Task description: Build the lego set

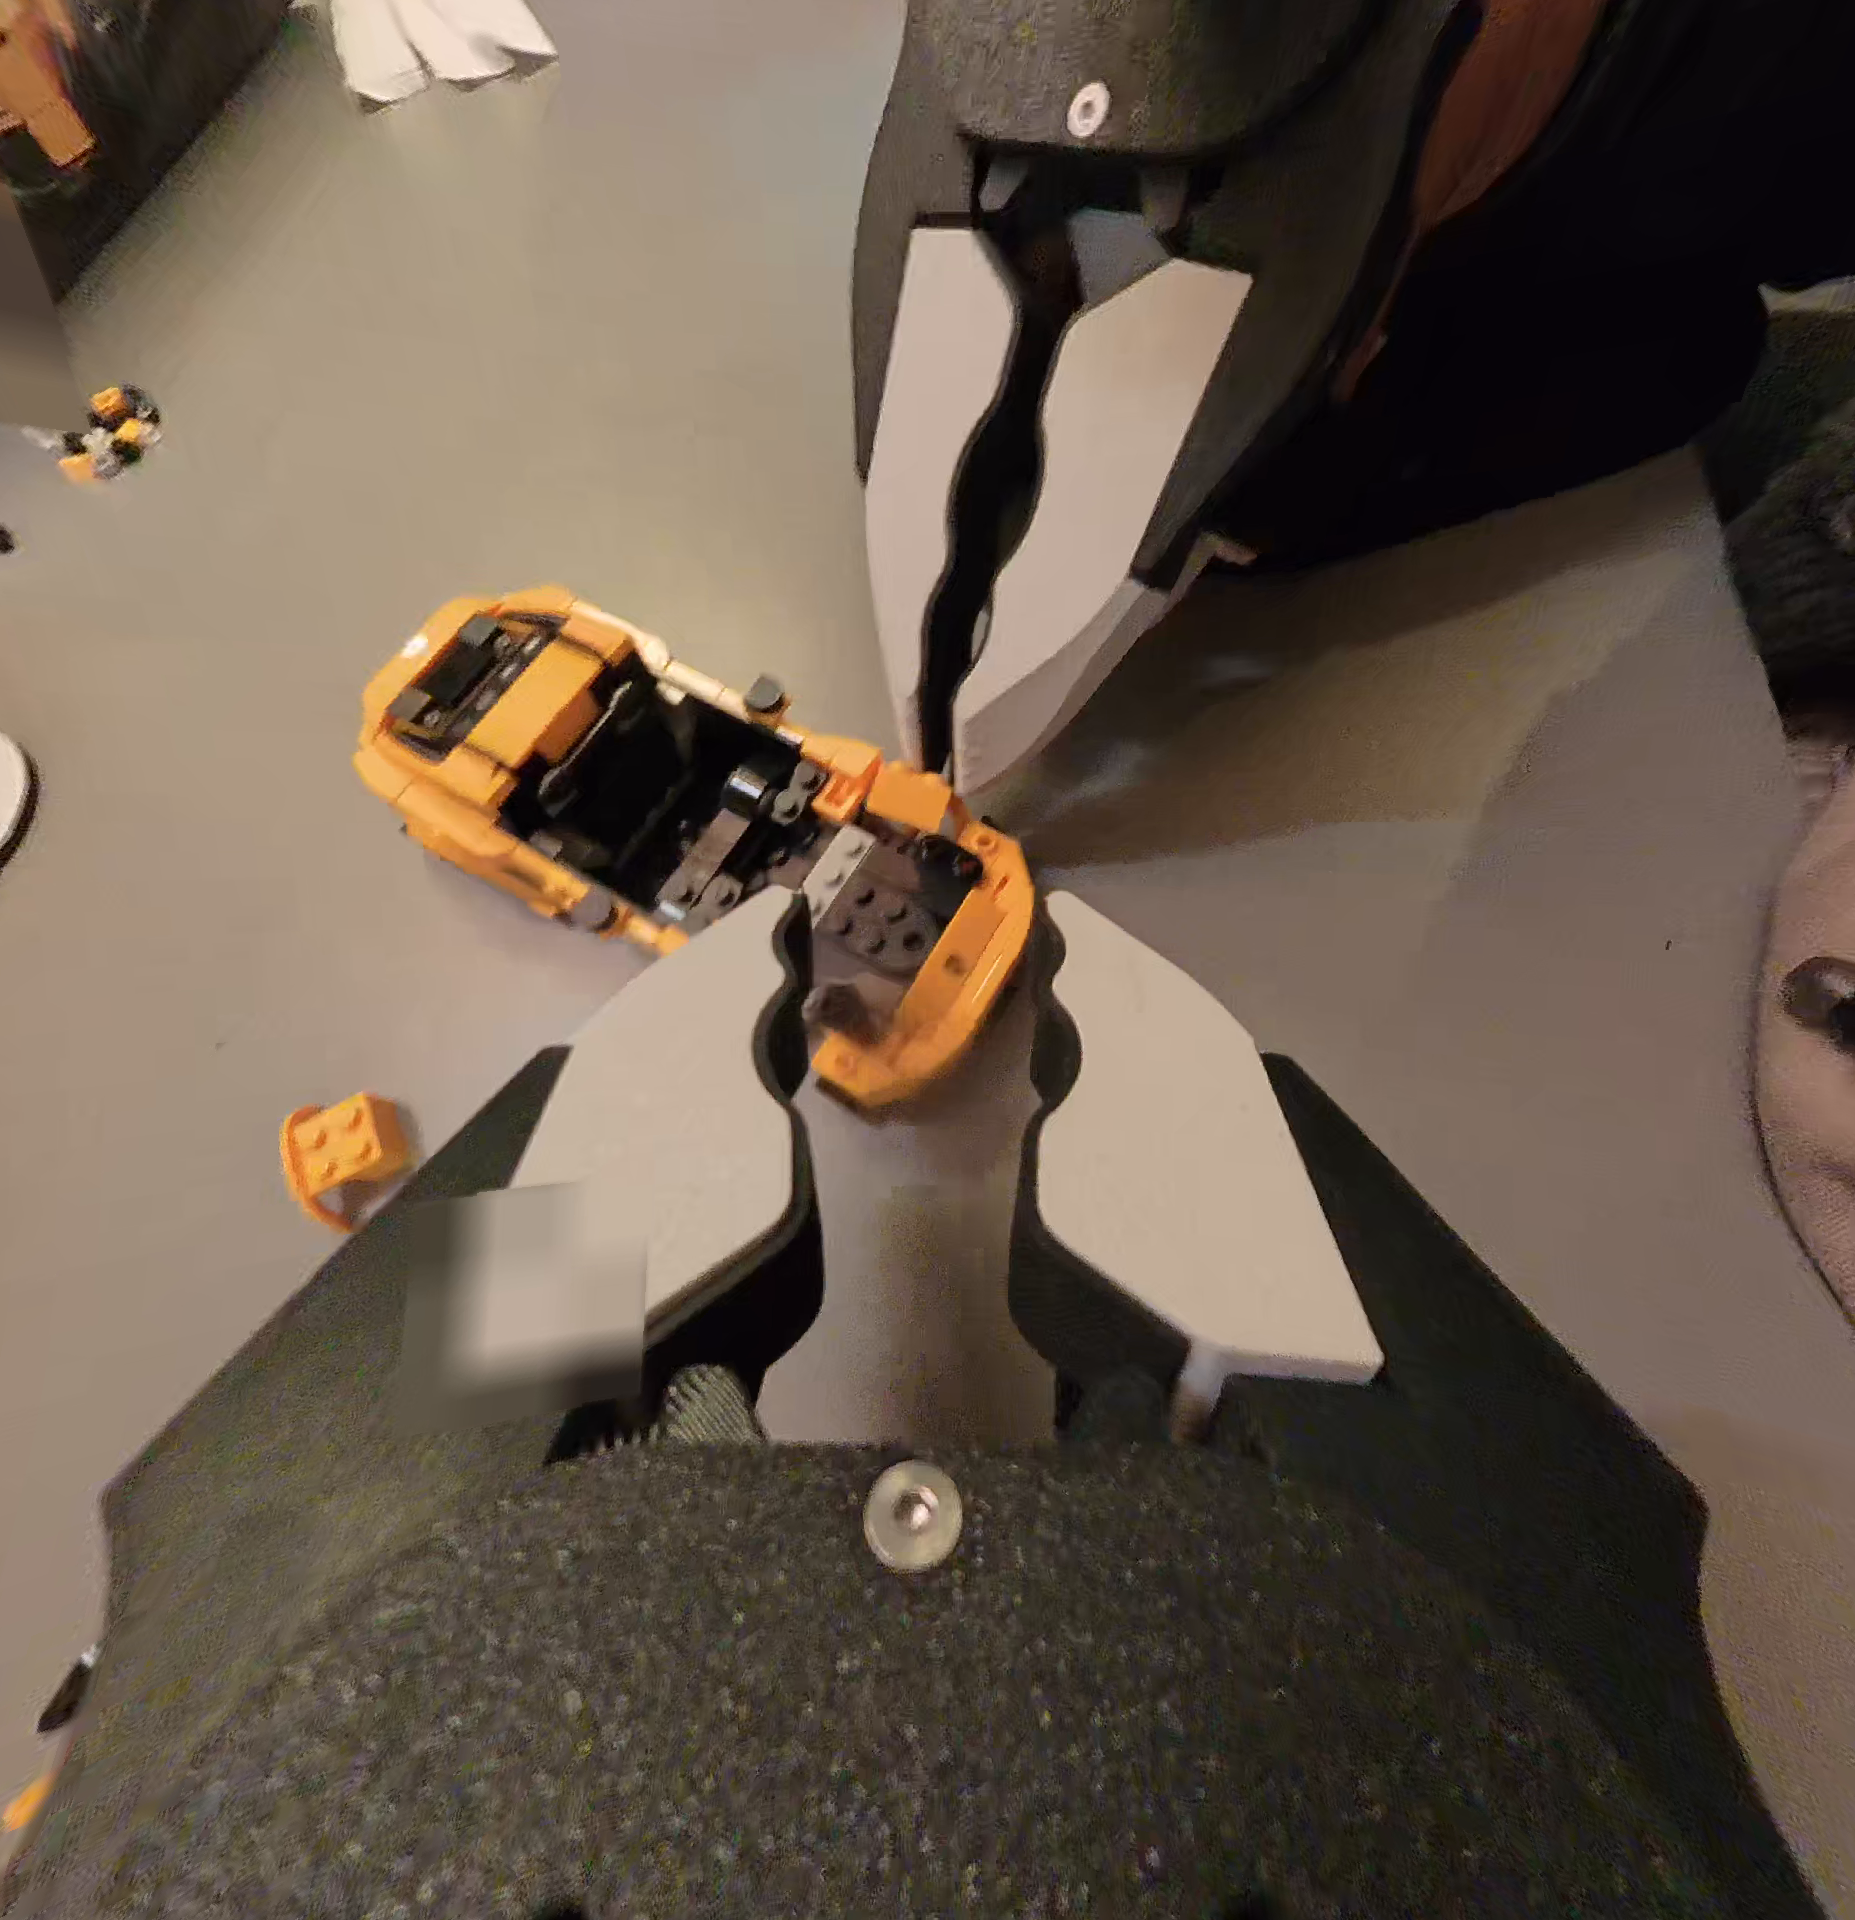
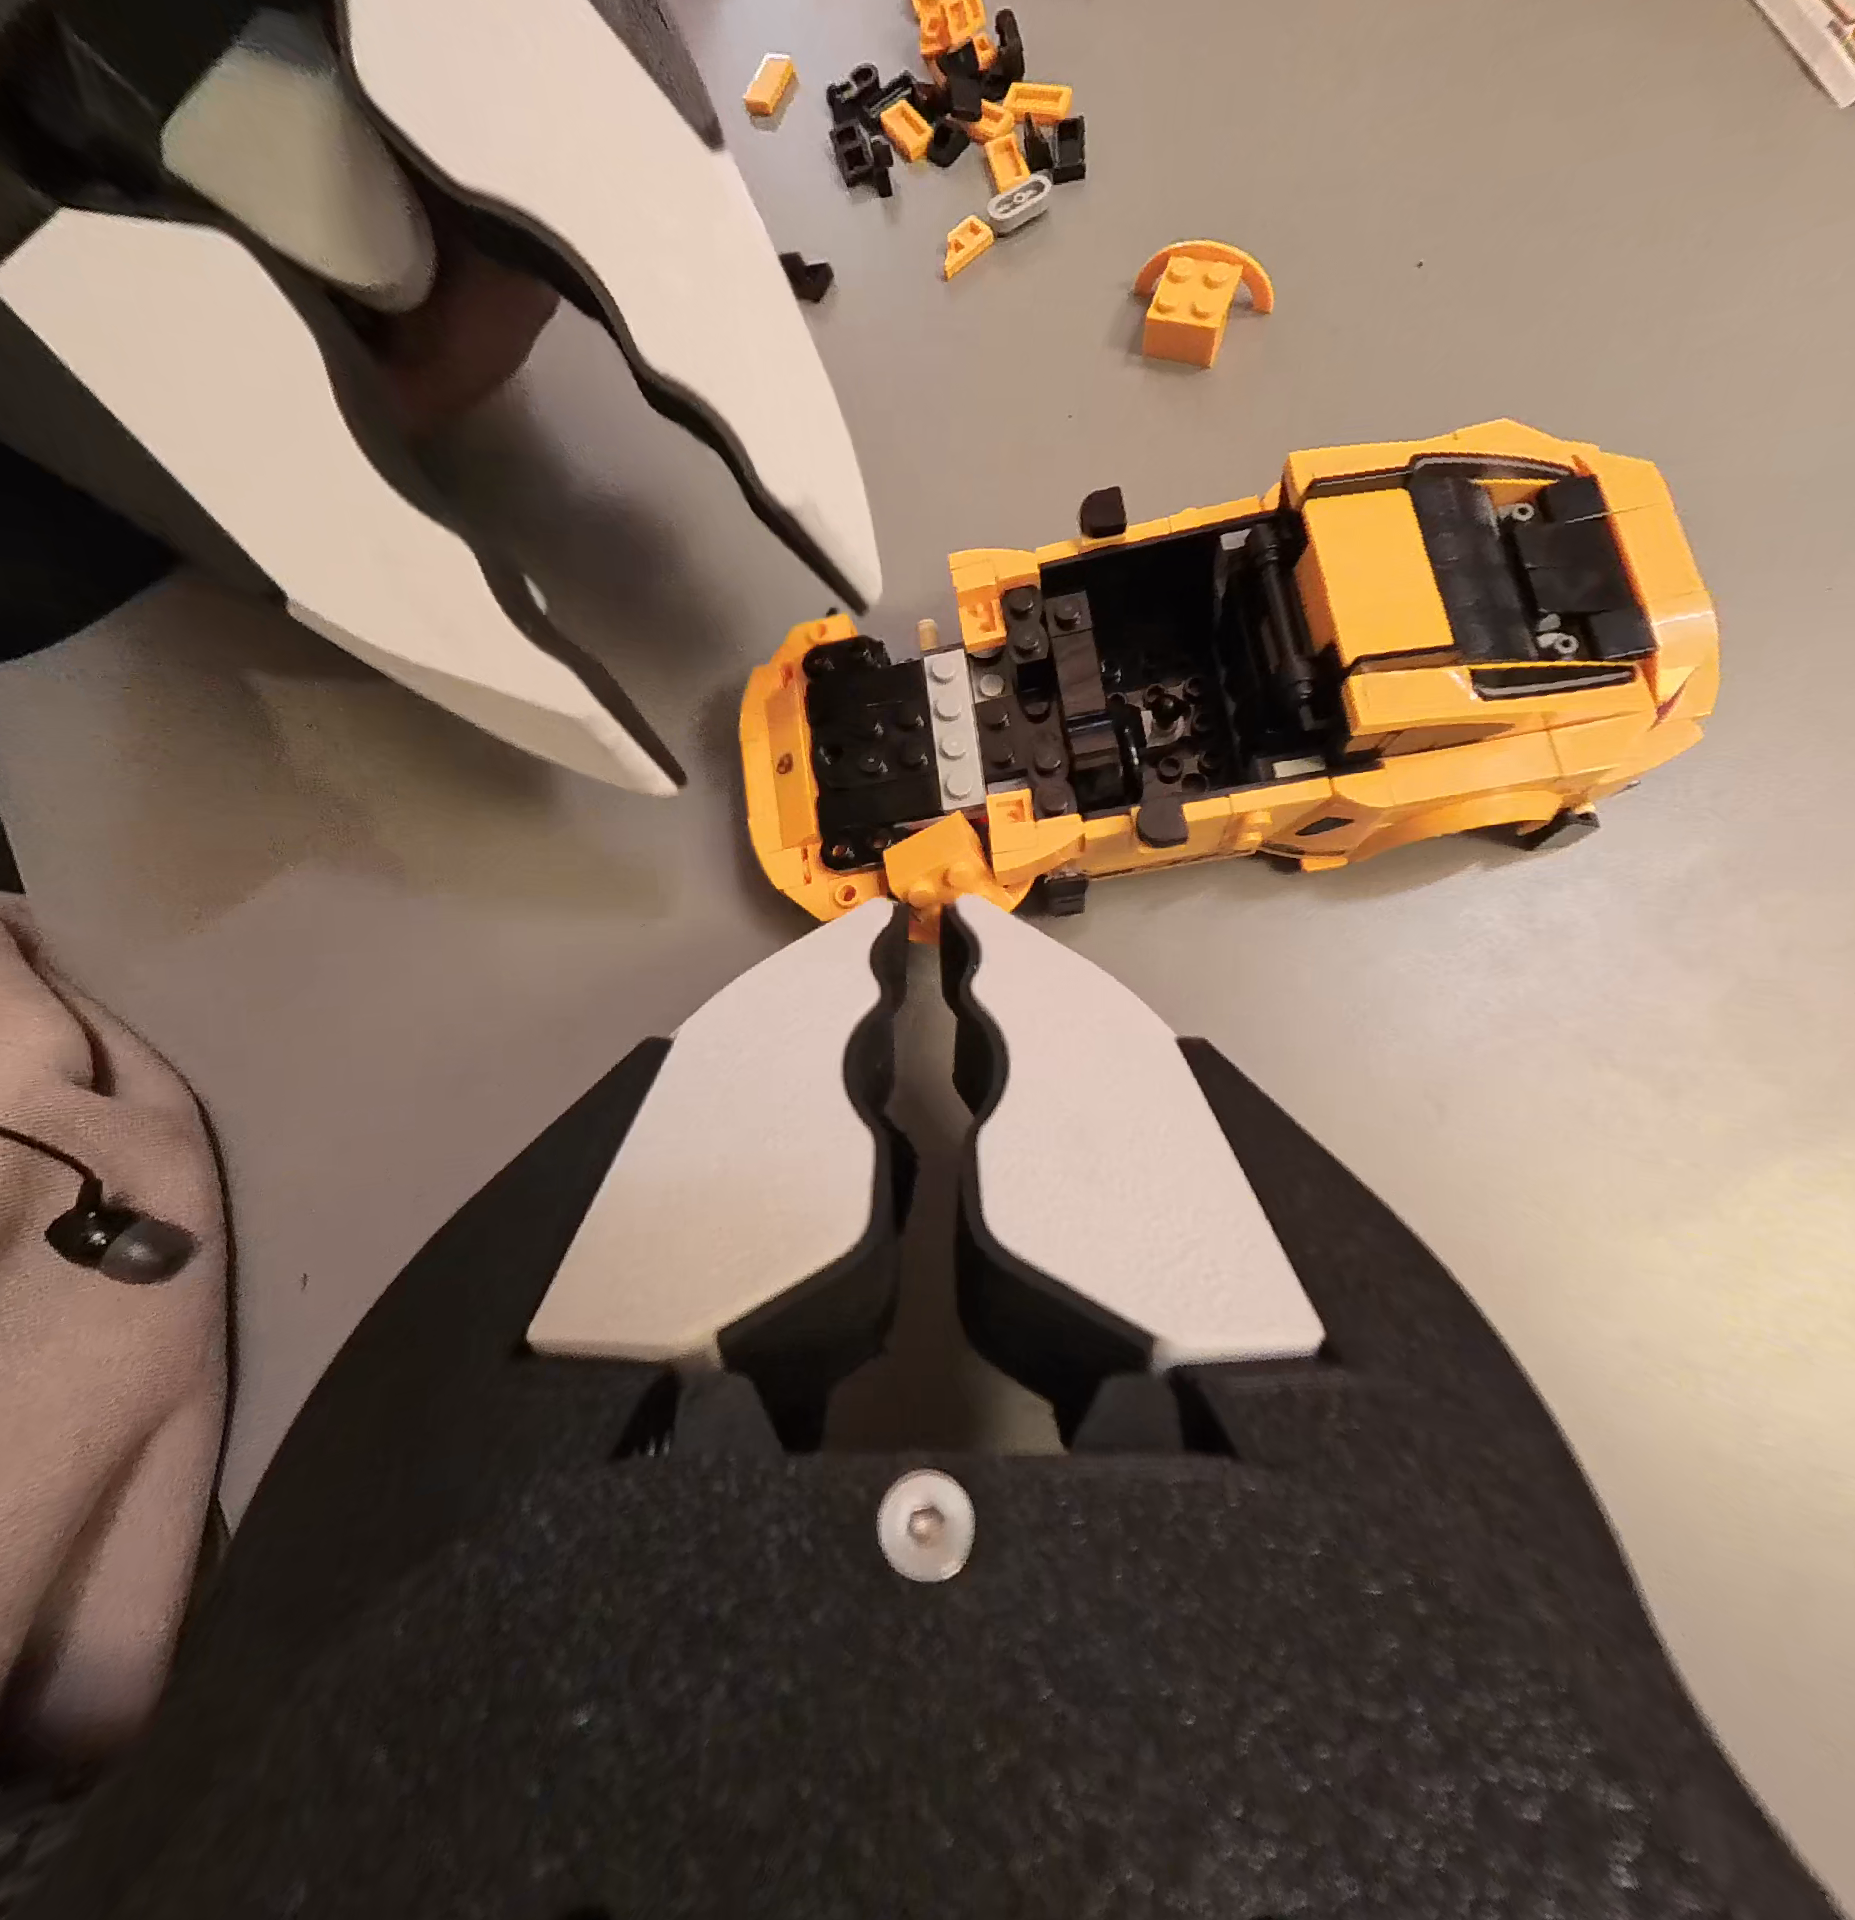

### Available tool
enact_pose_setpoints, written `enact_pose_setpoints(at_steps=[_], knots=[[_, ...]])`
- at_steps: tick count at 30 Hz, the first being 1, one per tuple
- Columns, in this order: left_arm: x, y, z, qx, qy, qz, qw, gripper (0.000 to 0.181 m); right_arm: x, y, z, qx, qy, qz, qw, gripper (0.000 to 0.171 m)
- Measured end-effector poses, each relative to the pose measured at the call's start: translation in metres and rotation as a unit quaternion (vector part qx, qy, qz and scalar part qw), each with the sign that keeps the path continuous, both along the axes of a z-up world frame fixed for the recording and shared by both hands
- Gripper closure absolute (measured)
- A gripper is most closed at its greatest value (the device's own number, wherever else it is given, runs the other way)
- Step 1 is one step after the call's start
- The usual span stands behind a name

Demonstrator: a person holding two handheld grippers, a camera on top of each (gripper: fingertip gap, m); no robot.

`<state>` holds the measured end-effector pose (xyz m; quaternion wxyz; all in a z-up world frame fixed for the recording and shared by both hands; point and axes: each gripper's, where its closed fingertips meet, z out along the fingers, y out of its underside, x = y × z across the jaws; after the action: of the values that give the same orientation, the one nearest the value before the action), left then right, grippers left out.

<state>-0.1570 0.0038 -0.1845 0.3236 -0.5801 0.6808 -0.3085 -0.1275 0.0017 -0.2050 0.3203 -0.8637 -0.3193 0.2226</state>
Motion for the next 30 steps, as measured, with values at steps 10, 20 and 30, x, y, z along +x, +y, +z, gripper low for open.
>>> enact_pose_setpoints(at_steps=[10,20,30], knots=[[0.030,0.003,-0.016,0.031,0.069,-0.040,0.996,0.152,-0.003,-0.001,0.001,0.002,0.010,0.012,1.000,0.166],[0.030,0.002,-0.019,0.046,0.085,-0.081,0.992,0.165,-0.002,-0.002,0.005,0.001,0.028,0.014,1.000,0.165],[0.026,-0.001,-0.003,-0.062,-0.045,-0.098,0.992,0.165,0.010,-0.011,0.019,-0.112,0.163,-0.006,0.980,0.156]])
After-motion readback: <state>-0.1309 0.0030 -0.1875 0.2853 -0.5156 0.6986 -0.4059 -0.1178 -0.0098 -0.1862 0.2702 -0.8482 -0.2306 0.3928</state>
